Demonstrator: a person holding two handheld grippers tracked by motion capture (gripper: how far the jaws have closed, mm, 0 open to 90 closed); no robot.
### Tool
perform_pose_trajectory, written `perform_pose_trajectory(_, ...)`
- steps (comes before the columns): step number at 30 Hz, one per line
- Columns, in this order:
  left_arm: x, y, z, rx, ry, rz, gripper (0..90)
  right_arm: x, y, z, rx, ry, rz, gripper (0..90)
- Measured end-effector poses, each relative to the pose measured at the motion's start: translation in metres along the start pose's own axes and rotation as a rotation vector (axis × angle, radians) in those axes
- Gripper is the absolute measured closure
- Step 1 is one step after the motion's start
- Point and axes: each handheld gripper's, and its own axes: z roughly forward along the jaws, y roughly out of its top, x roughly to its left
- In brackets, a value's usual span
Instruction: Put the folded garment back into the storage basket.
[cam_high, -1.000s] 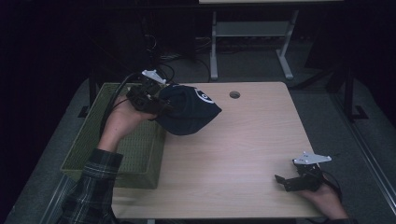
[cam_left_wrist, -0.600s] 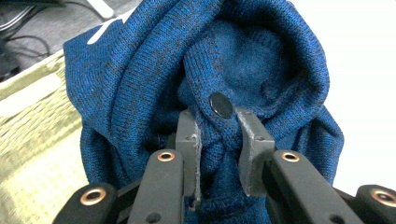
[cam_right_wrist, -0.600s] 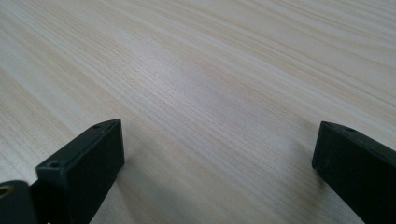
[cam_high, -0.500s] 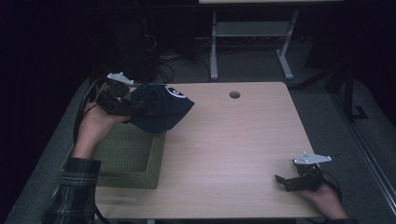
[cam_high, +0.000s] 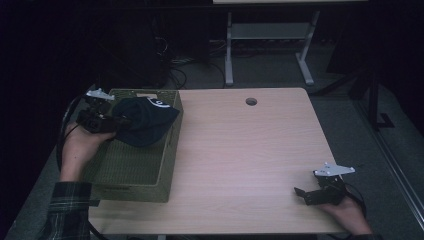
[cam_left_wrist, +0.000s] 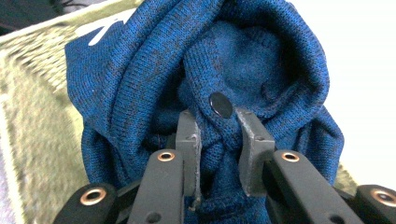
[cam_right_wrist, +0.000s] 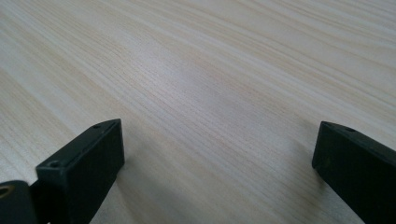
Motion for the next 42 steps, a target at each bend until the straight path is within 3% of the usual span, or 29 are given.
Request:
perform_pose_trajectory(4,0.01,-0.012,0.002,0.017,0.029,-0.026,72.4,0.0,0.0,0.0,0.0,0.0,-0.001,1.9)
perform_pose_trajectory(10,0.018,-0.029,0.017,0.045,0.034,-0.051,72.4,0.0,0.0,0.0,0.0,0.0,0.0,2.0)
perform_pose_trajectory(22,0.022,-0.052,0.057,0.109,0.019,-0.081,72.3,0.0,0.0,0.0,0.001,0.0,0.001,1.9)
perform_pose_trajectory(31,0.024,-0.06,0.071,0.126,0.022,-0.08,70.2,0.0,0.0,0.0,0.001,-0.001,0.0,1.9)
perform_pose_trajectory(35,0.023,-0.062,0.074,0.137,0.021,-0.071,66.3,0.0,0.0,0.0,0.001,-0.001,0.001,1.9)
perform_pose_trajectory(42,0.024,-0.06,0.062,0.076,0.015,-0.082,47.4,0.0,0.0,0.0,-0.002,-0.003,-0.004,1.9)
